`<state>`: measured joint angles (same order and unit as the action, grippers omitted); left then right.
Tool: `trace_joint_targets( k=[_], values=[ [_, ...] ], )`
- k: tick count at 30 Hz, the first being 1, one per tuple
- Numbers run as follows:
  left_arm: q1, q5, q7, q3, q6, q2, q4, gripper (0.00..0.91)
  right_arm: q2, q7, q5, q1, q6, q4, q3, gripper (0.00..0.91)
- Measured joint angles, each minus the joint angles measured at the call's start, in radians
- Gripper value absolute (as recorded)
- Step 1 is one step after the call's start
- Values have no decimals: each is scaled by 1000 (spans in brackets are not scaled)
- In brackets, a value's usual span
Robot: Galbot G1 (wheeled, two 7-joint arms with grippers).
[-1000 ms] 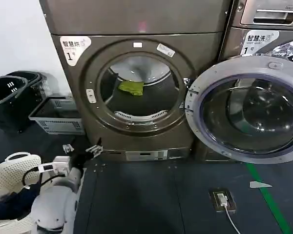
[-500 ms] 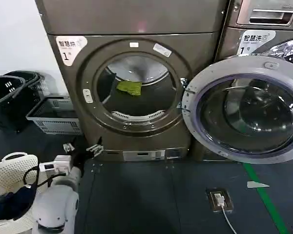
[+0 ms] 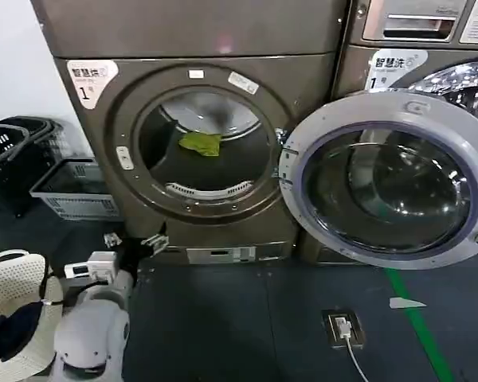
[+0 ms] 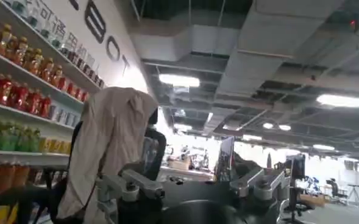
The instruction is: Grasp the clothes from the dryer.
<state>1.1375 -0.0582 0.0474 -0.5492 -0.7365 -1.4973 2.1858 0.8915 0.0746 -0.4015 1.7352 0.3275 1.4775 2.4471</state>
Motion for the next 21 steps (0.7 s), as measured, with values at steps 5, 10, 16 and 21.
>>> trace_joint_targets(
  k=[5, 10, 16, 21],
  values=[
    [-9, 0, 4, 6, 0, 7, -4, 907, 2, -1, 0, 1, -5, -4, 0, 907],
    [-12, -1, 4, 9, 0, 6, -6, 907, 6, -2, 2, -1, -6, -4, -3, 907],
    [-22, -3, 3, 17, 0, 8, -12, 907, 7, -17, 1, -2, -14, -6, -4, 907],
    [-26, -2, 3, 20, 0, 7, -15, 907, 8, -31, 0, 2, -23, -12, 3, 907]
  ],
)
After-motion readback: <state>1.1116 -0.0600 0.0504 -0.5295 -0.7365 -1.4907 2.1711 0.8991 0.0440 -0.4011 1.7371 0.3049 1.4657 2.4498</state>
